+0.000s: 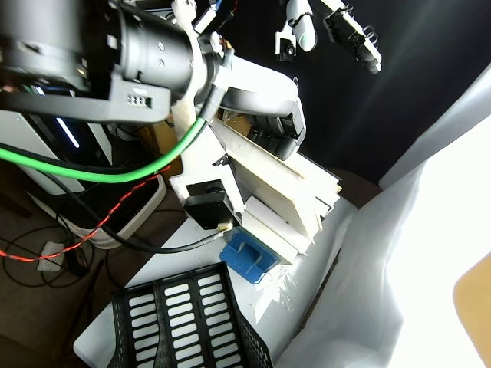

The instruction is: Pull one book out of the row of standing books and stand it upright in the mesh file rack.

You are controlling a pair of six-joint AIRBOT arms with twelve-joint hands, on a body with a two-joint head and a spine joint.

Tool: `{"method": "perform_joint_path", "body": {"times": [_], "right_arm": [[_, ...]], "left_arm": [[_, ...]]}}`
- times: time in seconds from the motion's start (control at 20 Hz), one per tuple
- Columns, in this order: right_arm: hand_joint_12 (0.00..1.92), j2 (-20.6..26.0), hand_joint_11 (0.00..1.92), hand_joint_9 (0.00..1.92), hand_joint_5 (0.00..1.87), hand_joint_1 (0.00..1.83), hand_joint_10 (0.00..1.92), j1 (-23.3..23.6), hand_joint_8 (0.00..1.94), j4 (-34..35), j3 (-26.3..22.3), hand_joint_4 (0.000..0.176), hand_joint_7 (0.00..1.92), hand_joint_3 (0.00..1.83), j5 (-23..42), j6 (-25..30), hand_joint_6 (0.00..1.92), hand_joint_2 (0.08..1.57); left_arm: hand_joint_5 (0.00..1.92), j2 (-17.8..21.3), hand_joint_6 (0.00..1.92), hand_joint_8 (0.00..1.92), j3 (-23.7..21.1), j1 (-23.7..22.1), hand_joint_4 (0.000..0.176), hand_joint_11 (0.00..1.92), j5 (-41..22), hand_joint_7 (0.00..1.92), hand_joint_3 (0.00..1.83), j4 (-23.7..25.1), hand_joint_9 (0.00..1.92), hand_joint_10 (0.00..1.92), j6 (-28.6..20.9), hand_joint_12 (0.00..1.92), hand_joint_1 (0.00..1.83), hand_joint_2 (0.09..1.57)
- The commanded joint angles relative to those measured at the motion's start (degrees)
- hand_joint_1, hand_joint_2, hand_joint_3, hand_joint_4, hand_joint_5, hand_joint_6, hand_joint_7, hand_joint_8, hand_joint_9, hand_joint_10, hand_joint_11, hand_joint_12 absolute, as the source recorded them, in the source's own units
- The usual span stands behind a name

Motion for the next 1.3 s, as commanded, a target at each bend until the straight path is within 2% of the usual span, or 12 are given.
{"method": "perform_joint_path", "body": {"times": [0.0,0.35,0.45,0.5,0.6,0.65,0.7,0.75,0.8,0.85,0.95,1.25], "right_arm": [[1.75,1.43,0.66,0.8,0.71,1.35,1.48,1.21,1.26,-0.26,-0.01,0.0,0.81,0.0,-2.87,-0.16,1.28,1.2],[1.82,6.77,0.68,0.83,0.74,1.36,1.5,7.98,1.18,-5.37,-3.14,0.0,0.86,0.0,-3.46,3.64,1.19,1.19],[1.86,8.49,0.71,0.79,0.72,1.35,1.59,9.22,1.29,-6.79,-4.37,0.0,0.82,0.0,-4.08,4.05,1.14,1.21],[1.89,9.13,0.82,0.85,0.78,1.36,1.58,9.73,1.26,-7.6,-4.84,0.0,0.85,0.0,-4.16,4.48,1.0,1.19],[1.92,10.34,1.21,1.14,0.76,1.23,1.89,10.64,1.51,-9.54,-5.71,0.0,0.85,0.01,-4.23,5.66,1.08,1.22],[1.92,10.79,0.95,0.91,0.77,1.34,1.66,10.79,1.32,-10.07,-6.02,0.0,0.86,0.0,-4.28,6.0,1.03,1.19],[1.88,11.45,0.85,0.9,0.79,1.36,1.55,11.07,1.21,-11.08,-6.44,0.0,0.89,0.0,-4.34,6.64,1.01,1.17],[1.86,12.07,0.79,0.82,0.76,1.36,1.55,11.28,1.26,-11.71,-6.77,0.0,0.85,0.0,-4.42,7.01,1.09,1.19],[1.86,12.75,0.77,0.81,0.75,1.36,1.55,11.35,1.28,-12.46,-7.17,0.0,0.84,0.0,-4.56,7.6,1.11,1.19],[1.91,13.19,1.02,1.02,0.82,1.26,1.75,11.35,1.4,-13.38,-7.38,0.0,0.89,0.0,-4.57,8.37,1.03,1.19],[1.76,14.22,0.72,0.83,0.74,1.36,1.49,11.35,1.21,-14.22,-7.72,0.0,0.88,0.0,-4.63,8.96,1.15,1.18],[1.72,16.73,0.74,0.86,0.72,1.37,1.46,11.34,1.1,-17.67,-8.58,0.0,0.91,0.0,-5.3,11.71,1.19,1.18]], "left_arm": [[0.04,0.26,0.0,0.0,0.57,-0.58,0.027,0.0,-6.77,0.0,0.0,-1.76,0.0,0.0,-0.35,0.0,0.43,1.37],[0.02,-0.24,0.0,0.0,0.61,-2.45,0.027,0.0,-5.47,0.0,0.0,-0.35,0.0,0.0,-0.35,0.0,0.41,1.37],[0.02,-0.41,0.0,0.0,0.65,-3.05,0.022,0.0,-4.83,0.0,0.0,0.31,0.0,0.0,-0.35,0.0,0.34,1.37],[0.02,-0.43,0.0,0.0,0.65,-3.38,0.017,0.0,-4.46,0.0,0.0,0.68,0.0,0.0,-0.35,0.0,0.31,1.38],[0.04,-0.44,0.01,0.0,0.64,-3.91,0.01,0.0,-3.87,0.0,0.0,1.17,0.0,0.0,-0.35,0.0,0.33,1.38],[0.04,-0.48,0.01,0.0,0.62,-4.01,0.016,0.0,-3.73,0.0,0.0,1.22,0.0,0.0,-0.35,0.0,0.35,1.37],[0.04,-0.56,0.0,0.0,0.62,-4.16,0.02,0.0,-3.43,0.0,0.0,1.39,0.0,0.0,-0.35,0.0,0.36,1.37],[0.04,-0.58,0.0,0.0,0.62,-4.26,0.016,0.0,-3.23,0.0,0.0,1.47,0.0,0.0,-0.35,0.0,0.36,1.37],[0.04,-0.56,0.0,0.0,0.61,-4.36,0.015,0.0,-3.08,0.0,0.0,1.51,0.0,0.0,-0.35,0.0,0.36,1.37],[0.03,-0.48,0.0,0.0,0.55,-4.42,0.019,0.0,-3.06,0.0,0.0,1.51,0.0,0.0,-0.35,0.0,0.35,1.37],[0.04,-0.31,0.0,0.0,0.46,-4.61,0.018,0.0,-2.94,0.0,0.0,1.51,0.0,0.0,-0.35,0.0,0.39,1.37],[0.02,0.88,0.0,0.0,-0.46,-4.86,0.011,0.0,-3.36,0.0,0.0,0.6,0.0,0.0,-0.35,0.0,0.37,1.37]]}}
